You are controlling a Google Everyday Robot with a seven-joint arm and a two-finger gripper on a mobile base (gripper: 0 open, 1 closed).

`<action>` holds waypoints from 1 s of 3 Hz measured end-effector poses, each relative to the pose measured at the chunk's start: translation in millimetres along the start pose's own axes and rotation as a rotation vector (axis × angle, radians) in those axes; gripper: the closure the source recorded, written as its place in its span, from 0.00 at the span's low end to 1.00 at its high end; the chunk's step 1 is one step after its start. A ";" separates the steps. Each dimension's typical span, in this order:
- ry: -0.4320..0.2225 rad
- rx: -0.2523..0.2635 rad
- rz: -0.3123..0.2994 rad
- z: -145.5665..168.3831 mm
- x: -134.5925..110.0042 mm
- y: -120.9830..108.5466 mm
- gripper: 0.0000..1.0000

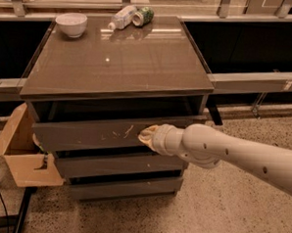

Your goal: Close top drawer

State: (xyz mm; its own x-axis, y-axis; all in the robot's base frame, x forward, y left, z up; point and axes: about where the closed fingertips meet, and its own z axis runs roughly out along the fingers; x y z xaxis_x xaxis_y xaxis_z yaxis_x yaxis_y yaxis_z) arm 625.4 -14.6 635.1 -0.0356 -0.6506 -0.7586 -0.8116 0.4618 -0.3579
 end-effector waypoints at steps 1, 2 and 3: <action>-0.006 -0.025 -0.016 17.4 -7.3 -0.1 1.00; -0.015 -0.056 -0.028 28.2 -14.0 4.7 1.00; -0.003 -0.107 -0.008 8.1 -7.5 18.0 1.00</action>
Offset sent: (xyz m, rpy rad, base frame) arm 0.0168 0.0408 -0.0086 -0.0024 0.0207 0.1003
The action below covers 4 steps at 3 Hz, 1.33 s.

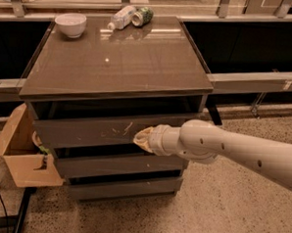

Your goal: Close top drawer

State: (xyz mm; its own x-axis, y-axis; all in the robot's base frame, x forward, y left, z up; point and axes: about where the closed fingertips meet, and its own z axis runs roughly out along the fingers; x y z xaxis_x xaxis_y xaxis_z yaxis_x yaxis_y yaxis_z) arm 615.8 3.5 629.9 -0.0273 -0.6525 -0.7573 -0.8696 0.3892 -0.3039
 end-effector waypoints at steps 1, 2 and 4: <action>0.039 -0.084 0.044 -33.4 14.0 24.9 1.00; 0.079 -0.169 0.080 -66.4 23.8 47.5 1.00; 0.115 -0.272 0.127 -100.3 31.8 76.1 0.82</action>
Offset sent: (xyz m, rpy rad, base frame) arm -0.1243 -0.0703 0.0147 -0.0442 0.3209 0.0950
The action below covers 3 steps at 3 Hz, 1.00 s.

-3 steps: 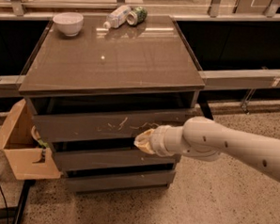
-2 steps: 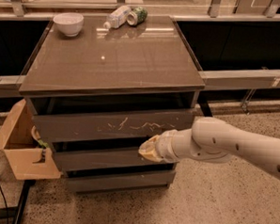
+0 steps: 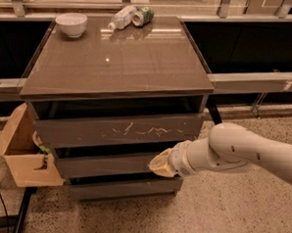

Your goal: Close top drawer

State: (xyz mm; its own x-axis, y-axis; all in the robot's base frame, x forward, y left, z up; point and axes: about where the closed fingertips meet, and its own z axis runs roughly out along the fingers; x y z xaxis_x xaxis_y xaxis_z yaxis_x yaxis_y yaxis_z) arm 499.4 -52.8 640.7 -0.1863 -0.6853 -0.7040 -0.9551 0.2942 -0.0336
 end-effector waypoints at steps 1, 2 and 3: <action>0.000 0.000 0.000 0.0 0.0 0.0 0.57; 0.000 0.000 0.000 0.0 0.0 0.0 0.35; 0.000 0.000 0.000 0.1 -0.1 0.1 0.11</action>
Offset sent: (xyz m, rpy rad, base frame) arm 0.0000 0.0000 0.0000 0.0000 0.0000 0.0001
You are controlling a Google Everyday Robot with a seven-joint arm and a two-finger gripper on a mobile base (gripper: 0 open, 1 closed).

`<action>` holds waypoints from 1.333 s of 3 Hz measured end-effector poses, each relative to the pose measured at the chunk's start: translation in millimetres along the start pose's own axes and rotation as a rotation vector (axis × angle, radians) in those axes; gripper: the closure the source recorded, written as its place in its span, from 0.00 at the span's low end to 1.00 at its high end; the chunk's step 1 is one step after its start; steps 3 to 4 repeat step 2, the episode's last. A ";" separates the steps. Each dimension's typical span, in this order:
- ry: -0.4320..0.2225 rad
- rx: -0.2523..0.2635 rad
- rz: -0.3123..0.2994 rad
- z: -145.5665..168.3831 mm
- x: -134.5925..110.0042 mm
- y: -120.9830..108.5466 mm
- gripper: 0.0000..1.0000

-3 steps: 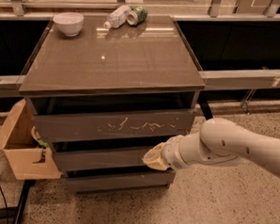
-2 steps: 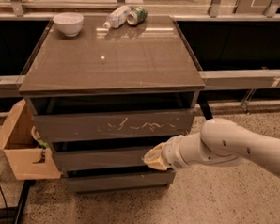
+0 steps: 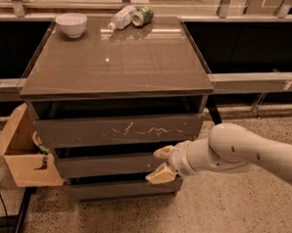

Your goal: Close top drawer

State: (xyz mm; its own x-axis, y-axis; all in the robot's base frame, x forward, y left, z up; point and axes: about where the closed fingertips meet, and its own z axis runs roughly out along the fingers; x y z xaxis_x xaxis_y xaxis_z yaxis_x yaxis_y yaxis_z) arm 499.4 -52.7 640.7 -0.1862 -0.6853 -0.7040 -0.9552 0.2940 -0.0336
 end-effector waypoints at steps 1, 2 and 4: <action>0.000 0.000 0.000 0.0 0.0 0.0 0.00; 0.000 0.000 0.000 0.0 0.0 0.0 0.00; 0.000 0.000 0.000 0.0 0.0 0.0 0.00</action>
Offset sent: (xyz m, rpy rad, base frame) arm 0.0000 0.0000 0.0000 0.0000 0.0000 0.0000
